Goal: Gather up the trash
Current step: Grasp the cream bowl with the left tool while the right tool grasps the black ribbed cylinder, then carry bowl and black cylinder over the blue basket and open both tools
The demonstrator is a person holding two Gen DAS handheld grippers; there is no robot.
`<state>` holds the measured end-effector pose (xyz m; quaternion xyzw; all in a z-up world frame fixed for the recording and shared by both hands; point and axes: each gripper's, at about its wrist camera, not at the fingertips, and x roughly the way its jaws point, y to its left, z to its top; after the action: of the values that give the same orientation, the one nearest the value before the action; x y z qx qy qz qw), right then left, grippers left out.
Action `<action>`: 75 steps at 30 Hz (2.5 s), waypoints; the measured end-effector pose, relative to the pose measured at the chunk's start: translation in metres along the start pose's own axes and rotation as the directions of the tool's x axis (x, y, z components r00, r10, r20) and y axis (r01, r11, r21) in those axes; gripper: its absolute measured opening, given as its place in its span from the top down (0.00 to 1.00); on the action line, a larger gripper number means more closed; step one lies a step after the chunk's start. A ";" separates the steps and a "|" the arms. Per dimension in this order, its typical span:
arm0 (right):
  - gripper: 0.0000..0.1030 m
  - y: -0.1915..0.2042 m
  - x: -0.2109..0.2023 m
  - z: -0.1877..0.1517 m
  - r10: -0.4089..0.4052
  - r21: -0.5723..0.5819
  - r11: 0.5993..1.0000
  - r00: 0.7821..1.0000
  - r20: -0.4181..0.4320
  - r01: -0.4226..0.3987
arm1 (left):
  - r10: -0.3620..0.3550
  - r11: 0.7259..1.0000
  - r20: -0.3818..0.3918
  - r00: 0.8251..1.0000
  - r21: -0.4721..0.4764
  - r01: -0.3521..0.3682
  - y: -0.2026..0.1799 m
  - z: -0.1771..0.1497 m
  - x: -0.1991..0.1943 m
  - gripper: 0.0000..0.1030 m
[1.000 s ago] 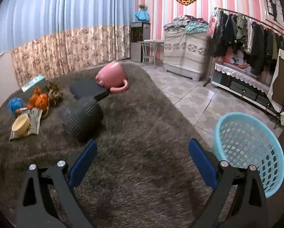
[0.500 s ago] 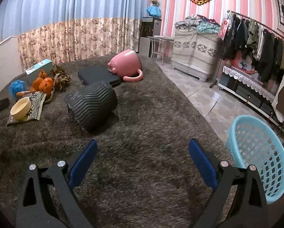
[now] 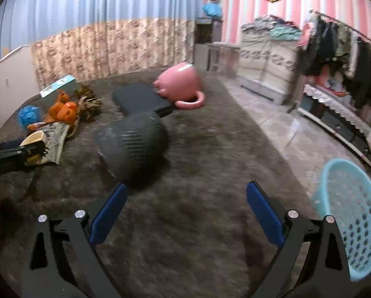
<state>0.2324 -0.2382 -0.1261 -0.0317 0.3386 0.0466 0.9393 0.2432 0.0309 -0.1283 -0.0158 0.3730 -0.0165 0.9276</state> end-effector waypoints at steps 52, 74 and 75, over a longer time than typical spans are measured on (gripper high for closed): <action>0.26 -0.124 -0.105 0.002 -0.164 0.335 0.936 0.975 0.149 0.106 | -0.129 0.986 0.243 0.961 0.134 0.098 -0.119 0.070 -0.058 0.41; 0.26 -0.298 -0.164 -0.094 -0.543 0.584 0.671 0.839 -0.032 0.457 | -0.487 0.819 0.152 0.860 0.420 0.390 -0.387 0.025 -0.065 0.41; 0.26 -0.299 -0.163 -0.095 -0.547 0.589 0.664 0.836 -0.037 0.461 | -0.501 0.808 0.140 0.854 0.430 0.403 -0.395 0.022 -0.062 0.41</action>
<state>0.0796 -0.5551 -0.0870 0.1643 0.2457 -0.3180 0.9008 0.2064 -0.3603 -0.0536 0.0757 0.2292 -0.3093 0.9198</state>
